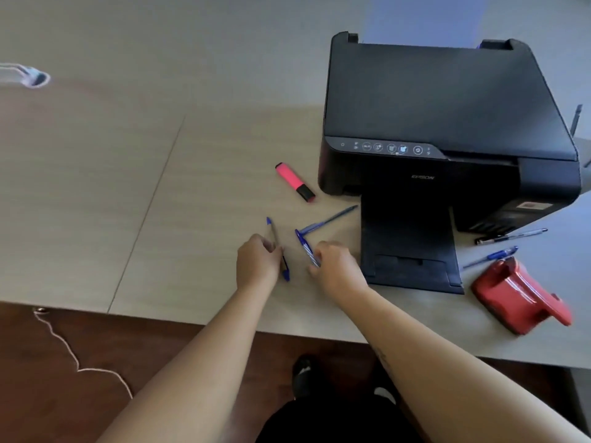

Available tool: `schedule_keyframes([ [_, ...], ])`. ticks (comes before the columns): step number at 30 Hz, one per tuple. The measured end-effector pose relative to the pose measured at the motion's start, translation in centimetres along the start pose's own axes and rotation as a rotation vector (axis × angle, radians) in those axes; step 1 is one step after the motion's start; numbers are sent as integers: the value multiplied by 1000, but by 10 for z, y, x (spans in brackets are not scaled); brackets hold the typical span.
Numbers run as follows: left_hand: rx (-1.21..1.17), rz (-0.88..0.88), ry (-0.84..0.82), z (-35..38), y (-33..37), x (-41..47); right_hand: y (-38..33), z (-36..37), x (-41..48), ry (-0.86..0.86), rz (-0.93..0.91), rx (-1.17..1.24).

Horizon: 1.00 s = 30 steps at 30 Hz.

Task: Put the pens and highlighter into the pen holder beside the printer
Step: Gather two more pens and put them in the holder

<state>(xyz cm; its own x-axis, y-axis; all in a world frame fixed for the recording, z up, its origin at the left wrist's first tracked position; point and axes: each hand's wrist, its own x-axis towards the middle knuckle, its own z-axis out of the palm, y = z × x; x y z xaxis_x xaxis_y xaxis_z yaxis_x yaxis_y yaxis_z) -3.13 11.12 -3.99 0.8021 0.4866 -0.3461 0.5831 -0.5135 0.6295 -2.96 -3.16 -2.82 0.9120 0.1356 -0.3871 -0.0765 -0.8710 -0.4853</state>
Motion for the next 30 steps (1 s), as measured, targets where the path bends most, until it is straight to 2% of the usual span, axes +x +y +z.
schedule_keyframes([
  [7,31,-55,-69,-1,-3,13,-5,15,7,9,110,-33],
  [11,-177,-28,-134,-17,6,10,-12,-12,0,70,120,170],
  [14,-319,88,-220,-33,39,4,-18,-50,-7,191,113,403],
  [18,-410,288,-338,-43,108,-12,-9,-113,-17,376,62,564],
  [23,-435,488,-450,-12,194,-46,41,-188,-30,579,108,640],
  [30,-443,685,-578,68,304,-103,146,-289,-52,816,200,676],
])
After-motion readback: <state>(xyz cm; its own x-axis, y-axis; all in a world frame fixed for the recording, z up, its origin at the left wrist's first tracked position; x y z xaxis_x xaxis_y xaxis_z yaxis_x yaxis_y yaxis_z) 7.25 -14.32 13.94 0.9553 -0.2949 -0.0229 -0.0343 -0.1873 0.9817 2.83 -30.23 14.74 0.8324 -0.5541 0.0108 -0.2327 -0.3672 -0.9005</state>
